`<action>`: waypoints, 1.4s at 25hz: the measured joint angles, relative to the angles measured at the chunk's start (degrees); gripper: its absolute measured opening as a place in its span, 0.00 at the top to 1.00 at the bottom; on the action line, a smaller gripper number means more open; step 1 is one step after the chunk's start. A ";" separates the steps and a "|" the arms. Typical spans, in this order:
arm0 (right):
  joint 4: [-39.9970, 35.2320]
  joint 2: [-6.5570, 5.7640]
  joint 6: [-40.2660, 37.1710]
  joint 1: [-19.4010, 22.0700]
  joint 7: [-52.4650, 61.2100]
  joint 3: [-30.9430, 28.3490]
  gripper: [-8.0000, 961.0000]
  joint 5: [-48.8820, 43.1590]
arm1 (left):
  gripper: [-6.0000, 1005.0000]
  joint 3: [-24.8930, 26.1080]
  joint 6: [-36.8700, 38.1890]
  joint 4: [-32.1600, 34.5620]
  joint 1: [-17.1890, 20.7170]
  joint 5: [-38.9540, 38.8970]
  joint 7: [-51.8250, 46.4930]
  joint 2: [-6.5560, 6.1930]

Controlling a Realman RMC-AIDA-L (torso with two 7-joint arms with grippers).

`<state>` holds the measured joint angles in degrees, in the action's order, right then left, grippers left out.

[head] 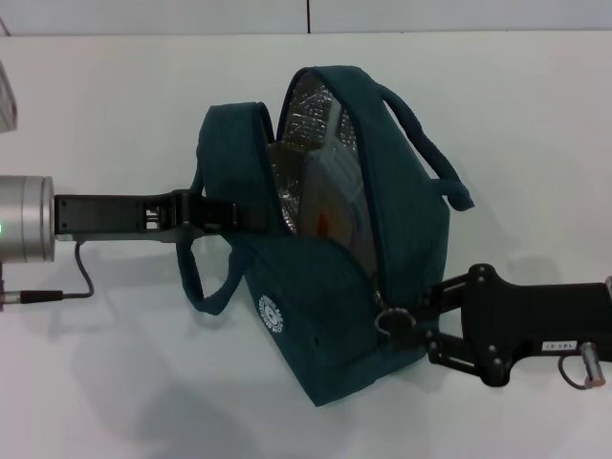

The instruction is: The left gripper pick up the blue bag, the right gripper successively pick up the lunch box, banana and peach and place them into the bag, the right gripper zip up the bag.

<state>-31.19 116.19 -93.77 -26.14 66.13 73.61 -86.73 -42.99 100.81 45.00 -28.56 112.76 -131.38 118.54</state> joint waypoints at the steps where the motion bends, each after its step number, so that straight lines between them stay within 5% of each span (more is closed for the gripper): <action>1: 0.00 0.00 0.44 0.02 0.00 0.04 0.70 0.17 | 0.95 0.00 0.00 0.00 0.00 0.00 0.00 0.00; 5: 0.00 0.00 1.99 0.02 -0.01 0.89 0.74 0.70 | 0.95 0.02 0.00 0.00 0.07 0.00 -0.04 0.01; 8: 0.00 0.00 2.26 -0.15 -0.02 1.35 0.91 0.74 | 0.95 0.02 0.00 0.00 0.09 0.00 -0.12 0.09; 13: -0.45 -0.01 2.02 -0.15 -0.04 1.46 0.98 0.79 | 0.95 0.01 0.00 0.00 0.18 0.00 -0.14 0.20; 26: -2.11 -0.47 0.22 0.79 -0.83 1.04 0.98 2.16 | 0.92 2.00 -0.10 -0.55 0.62 -2.67 1.90 0.00; 35: -3.02 -0.65 -1.31 1.40 -2.64 0.29 0.98 4.55 | 0.66 5.35 -0.01 -3.68 0.64 -3.32 8.48 -0.43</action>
<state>-34.22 115.54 -95.08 -24.74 63.49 73.90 -82.18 -37.64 100.80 41.32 -27.92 109.44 -122.89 118.12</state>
